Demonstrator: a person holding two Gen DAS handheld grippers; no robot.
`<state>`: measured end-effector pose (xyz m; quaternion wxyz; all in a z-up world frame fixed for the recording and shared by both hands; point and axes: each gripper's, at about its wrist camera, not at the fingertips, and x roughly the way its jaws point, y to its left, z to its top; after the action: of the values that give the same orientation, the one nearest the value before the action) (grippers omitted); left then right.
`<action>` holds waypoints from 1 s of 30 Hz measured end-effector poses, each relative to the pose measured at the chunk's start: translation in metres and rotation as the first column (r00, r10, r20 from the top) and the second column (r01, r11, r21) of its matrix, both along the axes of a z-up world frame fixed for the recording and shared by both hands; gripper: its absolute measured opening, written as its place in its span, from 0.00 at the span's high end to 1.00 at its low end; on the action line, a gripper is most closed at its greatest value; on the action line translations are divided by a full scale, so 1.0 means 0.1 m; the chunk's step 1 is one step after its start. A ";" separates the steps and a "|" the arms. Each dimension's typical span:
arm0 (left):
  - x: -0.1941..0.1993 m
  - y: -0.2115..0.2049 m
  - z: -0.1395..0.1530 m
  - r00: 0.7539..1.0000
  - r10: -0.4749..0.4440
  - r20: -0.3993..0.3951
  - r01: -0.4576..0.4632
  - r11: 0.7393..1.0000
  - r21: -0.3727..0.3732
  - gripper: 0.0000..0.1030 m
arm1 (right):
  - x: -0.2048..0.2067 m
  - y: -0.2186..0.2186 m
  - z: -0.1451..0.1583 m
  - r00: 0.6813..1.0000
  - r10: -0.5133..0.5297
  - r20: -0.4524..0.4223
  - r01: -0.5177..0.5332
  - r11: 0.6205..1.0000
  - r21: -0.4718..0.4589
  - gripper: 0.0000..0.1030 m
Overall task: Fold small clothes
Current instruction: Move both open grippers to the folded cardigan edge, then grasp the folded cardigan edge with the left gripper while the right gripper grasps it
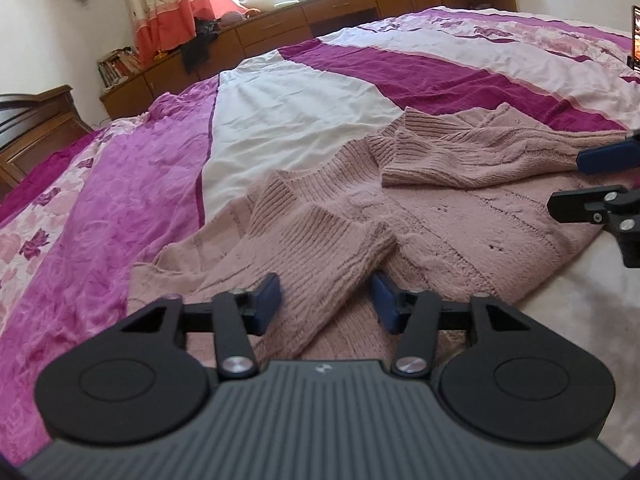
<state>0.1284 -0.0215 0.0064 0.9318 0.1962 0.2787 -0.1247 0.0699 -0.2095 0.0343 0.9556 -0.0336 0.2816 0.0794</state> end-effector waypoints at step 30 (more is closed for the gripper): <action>0.86 1.08 0.20 0.943 0.318 0.099 -0.323 0.945 0.043 0.90 | 1.00 0.19 -0.24 0.997 0.072 -0.015 -0.073 0.993 -0.095 0.46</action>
<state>0.2140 0.0866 0.0266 0.9452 0.1811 0.2677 0.0457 0.1695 -0.1901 0.0099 0.9478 -0.0889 0.2893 0.1007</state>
